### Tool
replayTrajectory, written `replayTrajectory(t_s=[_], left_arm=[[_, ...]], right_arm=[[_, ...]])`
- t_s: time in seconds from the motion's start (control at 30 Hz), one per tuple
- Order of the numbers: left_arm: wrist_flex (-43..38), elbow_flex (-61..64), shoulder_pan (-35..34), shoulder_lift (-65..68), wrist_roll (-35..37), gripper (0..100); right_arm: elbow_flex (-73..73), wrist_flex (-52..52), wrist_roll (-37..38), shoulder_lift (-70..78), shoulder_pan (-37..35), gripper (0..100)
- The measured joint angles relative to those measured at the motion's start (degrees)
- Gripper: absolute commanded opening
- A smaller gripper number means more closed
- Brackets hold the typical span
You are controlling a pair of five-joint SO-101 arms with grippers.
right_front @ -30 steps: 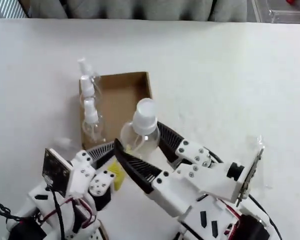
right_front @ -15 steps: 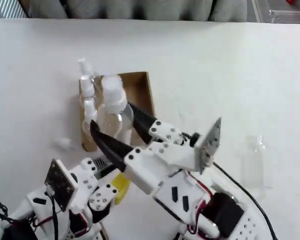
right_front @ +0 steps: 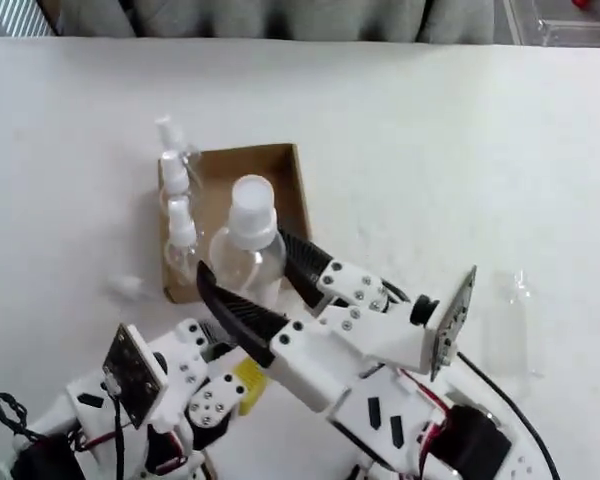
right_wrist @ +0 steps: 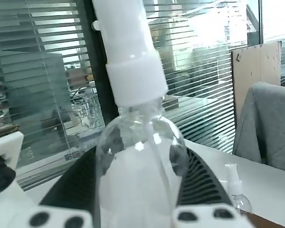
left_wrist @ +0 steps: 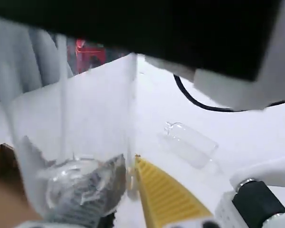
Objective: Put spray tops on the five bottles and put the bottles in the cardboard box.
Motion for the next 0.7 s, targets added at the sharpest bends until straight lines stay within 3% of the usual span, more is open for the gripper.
replayTrajectory(t_s=[0.7], left_arm=[[2.7, 0.1, -1.8, 1.0, -0.5, 5]], right_arm=[[-0.6, 16.4, 2.4, -12.7, -1.6, 1.5]])
